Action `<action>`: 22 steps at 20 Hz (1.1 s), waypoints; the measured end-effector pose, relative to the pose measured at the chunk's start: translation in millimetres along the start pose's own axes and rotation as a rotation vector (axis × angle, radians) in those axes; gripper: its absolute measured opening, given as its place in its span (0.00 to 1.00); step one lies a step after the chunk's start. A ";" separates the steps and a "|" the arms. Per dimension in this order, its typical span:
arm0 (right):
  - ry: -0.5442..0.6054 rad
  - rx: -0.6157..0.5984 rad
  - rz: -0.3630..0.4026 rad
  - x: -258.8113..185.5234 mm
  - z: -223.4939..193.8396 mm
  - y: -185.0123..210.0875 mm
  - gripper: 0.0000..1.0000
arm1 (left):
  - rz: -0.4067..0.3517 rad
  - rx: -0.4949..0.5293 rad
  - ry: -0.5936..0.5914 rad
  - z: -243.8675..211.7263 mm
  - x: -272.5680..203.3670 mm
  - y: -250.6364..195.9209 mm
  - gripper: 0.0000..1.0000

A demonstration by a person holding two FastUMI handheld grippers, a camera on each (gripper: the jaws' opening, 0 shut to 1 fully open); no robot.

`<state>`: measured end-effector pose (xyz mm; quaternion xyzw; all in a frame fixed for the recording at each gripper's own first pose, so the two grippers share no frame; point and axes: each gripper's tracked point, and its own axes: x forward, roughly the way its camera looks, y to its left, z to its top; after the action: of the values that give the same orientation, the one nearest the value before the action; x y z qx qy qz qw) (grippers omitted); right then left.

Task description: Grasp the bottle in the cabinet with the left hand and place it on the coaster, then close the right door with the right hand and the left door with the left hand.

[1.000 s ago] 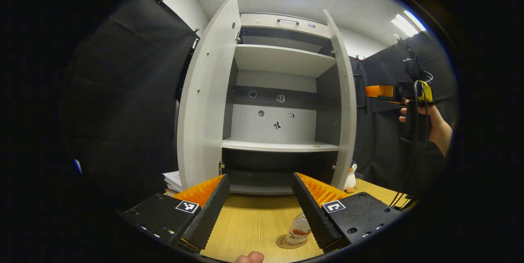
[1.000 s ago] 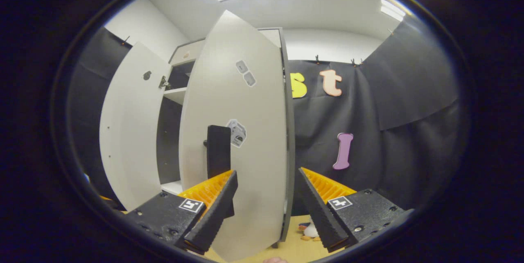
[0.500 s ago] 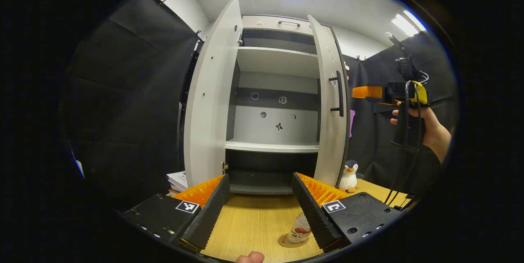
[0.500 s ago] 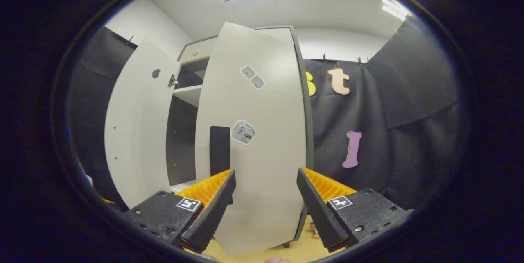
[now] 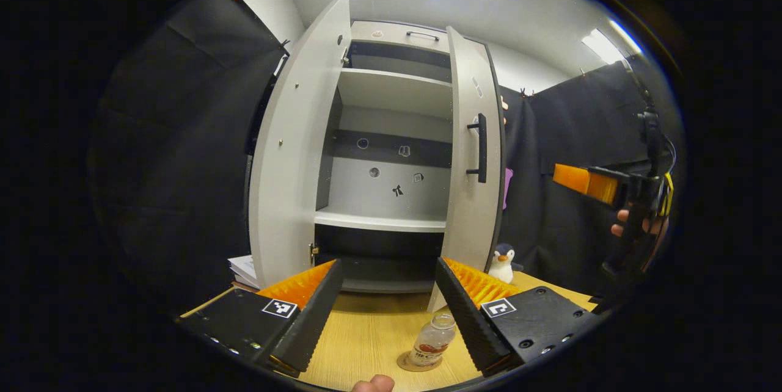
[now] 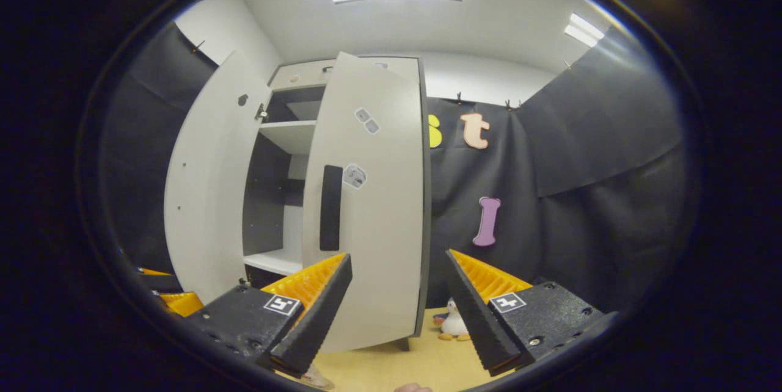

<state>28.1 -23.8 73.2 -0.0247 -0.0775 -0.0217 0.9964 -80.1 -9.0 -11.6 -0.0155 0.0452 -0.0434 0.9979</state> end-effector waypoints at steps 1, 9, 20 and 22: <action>-0.001 0.001 -0.002 -6.8 -6.2 4.2 0.94 | -0.007 -0.011 -0.003 1.4 0.9 -1.7 0.94; 0.139 0.058 0.014 -46.9 -77.3 20.4 0.98 | -0.087 -0.155 -0.039 31.0 -3.5 -10.7 0.99; 0.167 0.005 0.134 -47.4 -80.7 59.6 0.98 | 0.287 -0.040 -0.258 172.8 10.1 216.9 0.95; 0.170 0.006 0.134 -48.1 -82.0 57.8 0.98 | 0.331 -0.051 -0.225 172.7 32.1 247.5 0.99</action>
<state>-4.1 31.5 -17.9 -0.0249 0.0093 0.0433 0.9987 -11.3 239.3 148.9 -0.0381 -0.0636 0.1246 0.9894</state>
